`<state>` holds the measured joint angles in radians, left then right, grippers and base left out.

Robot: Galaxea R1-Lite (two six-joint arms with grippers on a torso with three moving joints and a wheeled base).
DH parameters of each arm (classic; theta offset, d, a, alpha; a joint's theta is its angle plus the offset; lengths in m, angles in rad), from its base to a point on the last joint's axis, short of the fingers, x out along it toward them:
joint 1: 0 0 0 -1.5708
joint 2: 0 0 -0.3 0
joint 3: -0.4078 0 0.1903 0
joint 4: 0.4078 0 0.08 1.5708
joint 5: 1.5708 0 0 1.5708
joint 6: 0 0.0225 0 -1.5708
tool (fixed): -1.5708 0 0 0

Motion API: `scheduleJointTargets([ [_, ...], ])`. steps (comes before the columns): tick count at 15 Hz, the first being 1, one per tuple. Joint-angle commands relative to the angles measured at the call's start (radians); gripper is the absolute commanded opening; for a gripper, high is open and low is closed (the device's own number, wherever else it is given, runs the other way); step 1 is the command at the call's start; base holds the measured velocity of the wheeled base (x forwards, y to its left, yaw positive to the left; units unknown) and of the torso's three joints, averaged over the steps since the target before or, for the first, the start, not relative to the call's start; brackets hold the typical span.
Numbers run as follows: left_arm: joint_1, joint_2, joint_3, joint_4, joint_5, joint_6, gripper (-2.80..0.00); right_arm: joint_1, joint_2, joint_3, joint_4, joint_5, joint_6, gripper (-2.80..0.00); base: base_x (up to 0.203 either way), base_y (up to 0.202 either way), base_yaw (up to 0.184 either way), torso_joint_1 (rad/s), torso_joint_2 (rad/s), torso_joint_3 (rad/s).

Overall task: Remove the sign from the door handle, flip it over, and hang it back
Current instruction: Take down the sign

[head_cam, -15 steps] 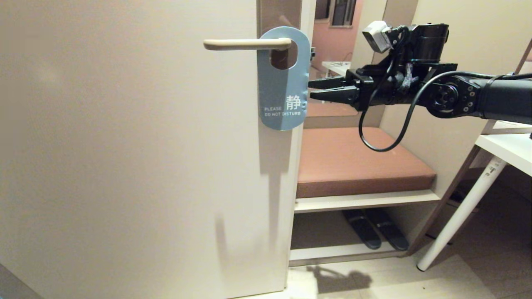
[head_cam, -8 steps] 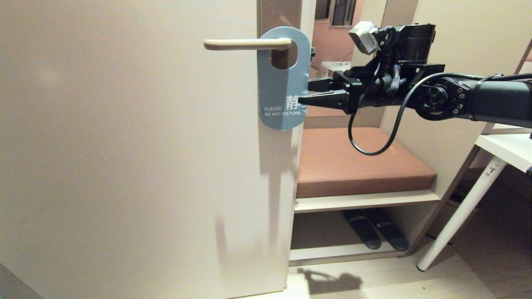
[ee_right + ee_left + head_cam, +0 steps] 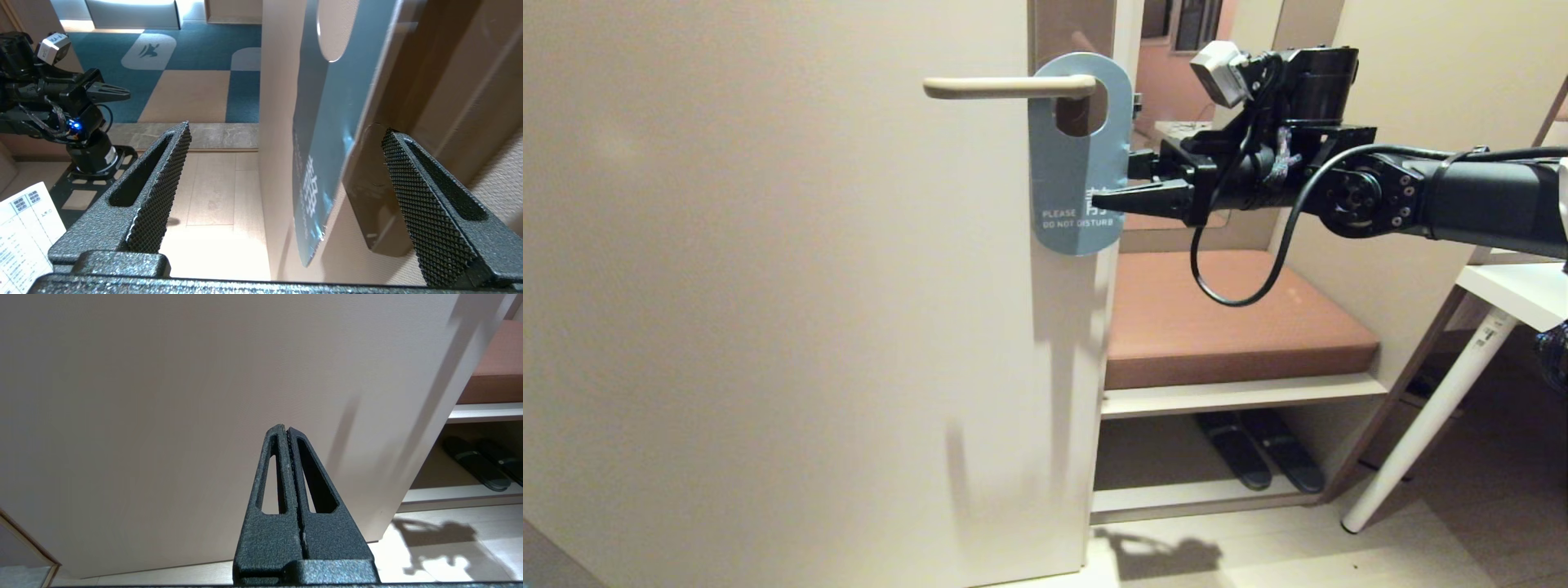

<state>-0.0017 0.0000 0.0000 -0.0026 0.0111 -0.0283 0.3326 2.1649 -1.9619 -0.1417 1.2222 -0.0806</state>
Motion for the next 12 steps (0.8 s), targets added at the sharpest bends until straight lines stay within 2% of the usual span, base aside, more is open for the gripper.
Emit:
scheduleJointTargets([
  [1, 0.000, 0.000, 0.000, 0.000, 0.001, 0.000, -2.80, 0.011, 0.010, -0.002, -0.001, 0.005, 0.001, 0.00, 0.000, 0.000, 0.000, 0.000, 0.00, 0.000],
  [12, 0.000, 0.000, 0.000, 0.000, 0.000, -0.001, -2.80, 0.046, 0.010, -0.003, -0.002, 0.007, 0.001, 0.00, 0.000, 0.000, 0.000, 0.000, 0.00, 0.000],
])
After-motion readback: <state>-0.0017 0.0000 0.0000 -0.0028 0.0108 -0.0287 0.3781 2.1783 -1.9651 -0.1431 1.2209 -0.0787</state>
